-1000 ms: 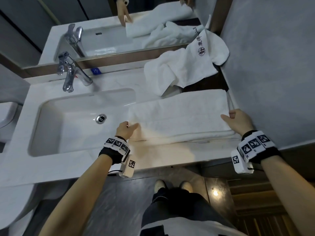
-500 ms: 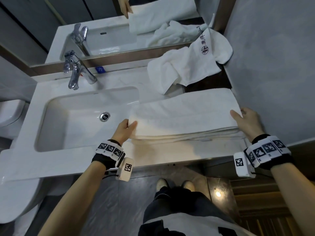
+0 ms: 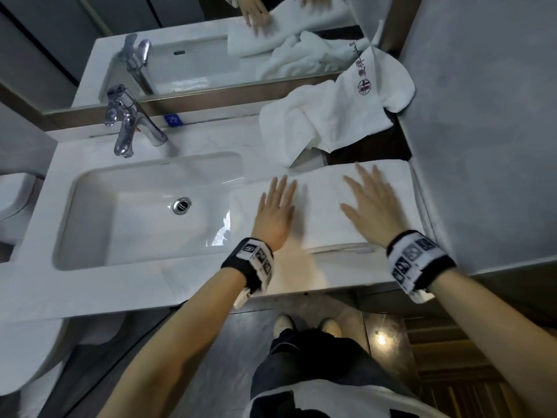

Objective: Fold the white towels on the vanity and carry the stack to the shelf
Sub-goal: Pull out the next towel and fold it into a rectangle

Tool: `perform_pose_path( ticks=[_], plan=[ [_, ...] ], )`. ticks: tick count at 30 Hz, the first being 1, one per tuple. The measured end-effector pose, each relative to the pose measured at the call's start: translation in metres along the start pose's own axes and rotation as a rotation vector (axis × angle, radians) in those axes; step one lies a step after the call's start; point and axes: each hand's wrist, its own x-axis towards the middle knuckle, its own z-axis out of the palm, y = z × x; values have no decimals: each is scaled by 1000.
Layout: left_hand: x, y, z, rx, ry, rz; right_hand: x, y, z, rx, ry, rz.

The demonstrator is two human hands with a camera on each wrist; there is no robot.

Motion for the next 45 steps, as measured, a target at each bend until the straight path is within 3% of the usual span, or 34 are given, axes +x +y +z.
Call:
perform_pose_path(
  ticks=[3, 7, 12, 21, 24, 27, 29, 32, 36, 45],
  plan=[
    [17, 15, 25, 54, -133, -18, 20, -21, 23, -158, -98, -95],
    [24, 7, 47, 183, -231, -46, 27, -14, 47, -235, -187, -96],
    [21, -13, 46, 218, -192, -134, 24, 3, 47, -167, -118, -112],
    [-3, -57, 17, 76, -121, -363, -1, 66, 22, -40, -21, 153],
    [2, -52, 6, 106, -143, -258, -8, 68, 12, 153, 97, 220],
    [19, -28, 2, 55, -291, 37, -9, 73, 0, 354, 175, 317],
    [31, -11, 6, 74, -417, 141, -6, 76, -9, 542, 105, 454],
    [43, 5, 12, 145, -513, 110, -4, 81, -19, 699, -81, 587],
    [49, 21, 14, 208, -537, 28, -5, 76, -39, 857, -200, 565],
    [53, 23, 24, 369, -584, 5, -1, -9, -79, 952, -226, 193]
  ],
)
